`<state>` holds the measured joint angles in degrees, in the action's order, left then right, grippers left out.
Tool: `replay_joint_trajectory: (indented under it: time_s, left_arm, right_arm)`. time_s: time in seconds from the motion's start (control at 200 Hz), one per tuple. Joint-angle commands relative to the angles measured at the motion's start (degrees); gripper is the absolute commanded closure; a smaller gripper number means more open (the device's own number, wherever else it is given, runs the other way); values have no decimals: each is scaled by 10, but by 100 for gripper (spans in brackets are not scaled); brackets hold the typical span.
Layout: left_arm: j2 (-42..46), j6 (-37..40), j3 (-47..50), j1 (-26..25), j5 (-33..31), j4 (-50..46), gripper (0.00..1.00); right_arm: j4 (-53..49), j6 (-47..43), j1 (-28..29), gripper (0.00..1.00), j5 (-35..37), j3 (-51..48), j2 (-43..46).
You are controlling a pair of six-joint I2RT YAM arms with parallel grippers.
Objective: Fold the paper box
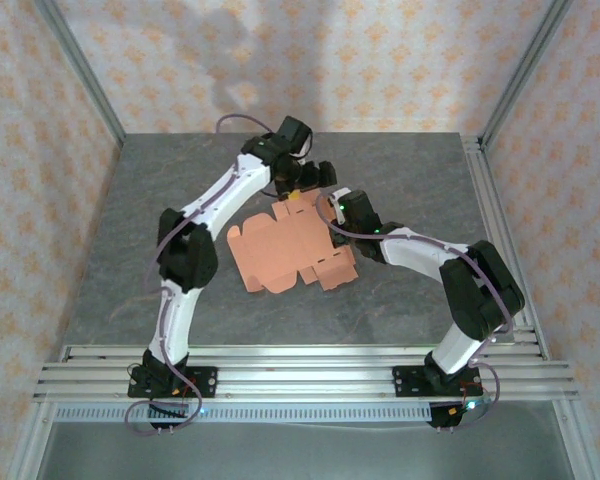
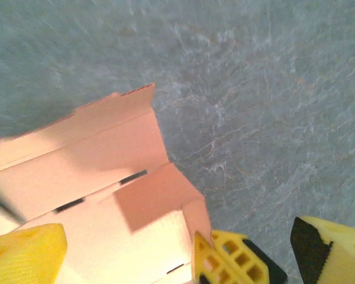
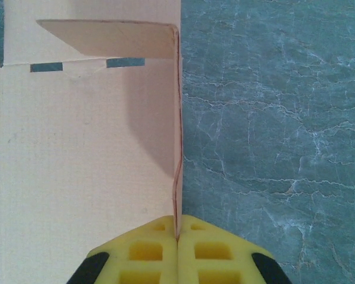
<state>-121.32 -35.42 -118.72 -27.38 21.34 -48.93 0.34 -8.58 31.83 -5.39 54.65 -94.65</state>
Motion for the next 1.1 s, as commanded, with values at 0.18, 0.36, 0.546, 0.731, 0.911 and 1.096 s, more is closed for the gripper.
replay_joint_trajectory:
  time_s: [0.18, 0.36, 0.546, 0.731, 0.911, 1.096]
  left_arm:
    - [222, 15, 274, 33, -122, 179, 0]
    - [226, 70, 368, 95, -45, 259, 0]
    - [214, 221, 413, 103, -21, 323, 2]
    - [180, 291, 397, 104, 46, 307, 4]
    - [137, 299, 370, 104, 87, 285, 4]
    - [106, 293, 367, 104, 101, 296, 3]
  right_arm:
    - [-37, 14, 0, 100, -10, 37, -37]
    - [-10, 4, 0, 100, -43, 25, -33]
    - [-11, -8, 0, 100, -66, 27, -35]
    - [-16, -6, 0, 100, -70, 31, -38]
    - [-19, -3, 0, 100, -68, 37, -38]
    - [-23, -2, 0, 100, -67, 38, -38]
